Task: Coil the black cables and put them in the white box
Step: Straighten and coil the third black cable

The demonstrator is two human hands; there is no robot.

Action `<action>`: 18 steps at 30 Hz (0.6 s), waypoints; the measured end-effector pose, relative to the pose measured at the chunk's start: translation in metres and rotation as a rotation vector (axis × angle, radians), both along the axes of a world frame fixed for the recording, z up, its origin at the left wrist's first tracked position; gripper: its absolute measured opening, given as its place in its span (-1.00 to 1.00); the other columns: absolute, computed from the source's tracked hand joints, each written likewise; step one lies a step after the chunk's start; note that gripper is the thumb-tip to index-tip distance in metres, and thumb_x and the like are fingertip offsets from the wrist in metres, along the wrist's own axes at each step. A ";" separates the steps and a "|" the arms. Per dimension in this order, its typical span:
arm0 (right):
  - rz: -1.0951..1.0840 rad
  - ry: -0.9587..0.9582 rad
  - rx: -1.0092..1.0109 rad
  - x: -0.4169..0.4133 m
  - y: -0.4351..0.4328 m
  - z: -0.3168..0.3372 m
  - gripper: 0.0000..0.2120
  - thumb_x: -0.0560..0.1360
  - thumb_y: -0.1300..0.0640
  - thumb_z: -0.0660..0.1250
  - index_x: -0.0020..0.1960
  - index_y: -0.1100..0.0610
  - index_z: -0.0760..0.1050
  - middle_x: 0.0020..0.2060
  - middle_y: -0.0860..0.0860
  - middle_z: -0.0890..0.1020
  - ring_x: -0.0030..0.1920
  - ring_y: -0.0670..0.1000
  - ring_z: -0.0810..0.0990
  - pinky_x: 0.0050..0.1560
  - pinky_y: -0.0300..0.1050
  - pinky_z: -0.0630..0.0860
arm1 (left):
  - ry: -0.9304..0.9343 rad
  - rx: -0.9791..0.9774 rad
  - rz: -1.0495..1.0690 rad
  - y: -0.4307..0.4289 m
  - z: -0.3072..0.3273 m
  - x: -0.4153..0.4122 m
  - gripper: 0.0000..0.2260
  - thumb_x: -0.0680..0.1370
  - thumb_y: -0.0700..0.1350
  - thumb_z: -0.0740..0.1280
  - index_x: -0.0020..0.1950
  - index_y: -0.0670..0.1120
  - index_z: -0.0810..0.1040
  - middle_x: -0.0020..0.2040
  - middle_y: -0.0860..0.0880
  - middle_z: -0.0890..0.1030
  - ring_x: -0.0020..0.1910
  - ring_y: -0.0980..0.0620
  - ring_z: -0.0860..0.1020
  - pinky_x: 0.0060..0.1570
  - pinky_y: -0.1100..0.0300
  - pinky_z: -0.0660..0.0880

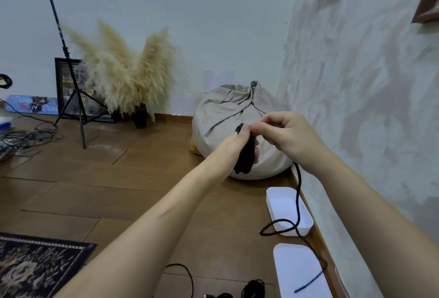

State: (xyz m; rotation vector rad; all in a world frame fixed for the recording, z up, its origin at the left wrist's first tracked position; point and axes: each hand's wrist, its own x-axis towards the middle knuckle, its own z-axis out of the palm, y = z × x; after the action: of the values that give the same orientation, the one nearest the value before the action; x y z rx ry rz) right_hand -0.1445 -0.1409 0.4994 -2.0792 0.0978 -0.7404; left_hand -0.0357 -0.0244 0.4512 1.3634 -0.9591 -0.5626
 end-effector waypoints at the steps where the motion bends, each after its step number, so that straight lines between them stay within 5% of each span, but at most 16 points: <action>1: 0.001 -0.020 0.020 -0.001 0.000 0.002 -0.81 0.53 0.16 0.45 -0.22 0.21 0.62 -0.53 -0.11 0.43 -0.45 -0.15 0.33 -0.40 -0.38 0.27 | 0.049 -0.036 -0.048 -0.003 -0.004 0.003 -0.32 0.38 0.52 0.23 0.08 -0.07 0.53 -0.30 0.08 0.63 -0.34 0.07 0.59 -0.06 -0.07 0.49; 3: 0.013 -0.034 0.051 -0.003 0.000 0.006 -0.82 0.53 0.17 0.44 -0.24 0.18 0.60 -0.54 -0.14 0.43 -0.47 -0.15 0.33 -0.42 -0.38 0.27 | 0.044 -0.059 -0.076 0.003 -0.002 -0.003 -0.31 0.39 0.51 0.27 0.10 -0.09 0.54 -0.26 0.07 0.63 -0.29 0.05 0.60 -0.01 -0.12 0.50; 5: 0.041 -0.021 0.085 -0.005 0.000 0.008 -0.81 0.55 0.15 0.41 -0.22 0.20 0.59 -0.53 -0.10 0.43 -0.48 -0.13 0.32 -0.44 -0.33 0.25 | -0.039 -0.035 -0.078 0.014 0.008 -0.018 -0.52 0.62 0.28 0.21 0.15 -0.14 0.52 -0.17 0.01 0.60 -0.16 0.05 0.58 0.05 0.03 0.50; 8: 0.093 0.020 0.129 -0.008 -0.001 0.009 -0.81 0.55 0.11 0.39 -0.19 0.18 0.59 -0.49 -0.04 0.41 -0.47 -0.11 0.31 -0.42 -0.23 0.20 | -0.152 -0.072 -0.094 0.018 0.006 -0.023 -0.76 0.72 0.01 0.16 0.12 -0.15 0.47 -0.13 -0.04 0.55 -0.10 0.07 0.55 0.00 0.21 0.48; 18: 0.139 0.099 0.004 -0.017 -0.015 0.014 -0.78 0.66 0.11 0.25 0.21 -0.02 0.63 -0.25 0.01 0.47 -0.21 -0.02 0.37 -0.21 -0.19 0.32 | -0.269 -0.102 0.008 0.023 0.009 -0.024 -0.69 0.72 -0.02 0.18 0.11 -0.28 0.47 -0.14 -0.05 0.54 -0.09 0.03 0.50 -0.02 0.18 0.43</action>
State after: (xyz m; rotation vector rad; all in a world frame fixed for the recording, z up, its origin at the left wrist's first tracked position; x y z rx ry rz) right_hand -0.1612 -0.1555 0.5137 -2.0956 0.0099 -0.5530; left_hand -0.0595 -0.0018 0.4601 1.3719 -1.1828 -0.3236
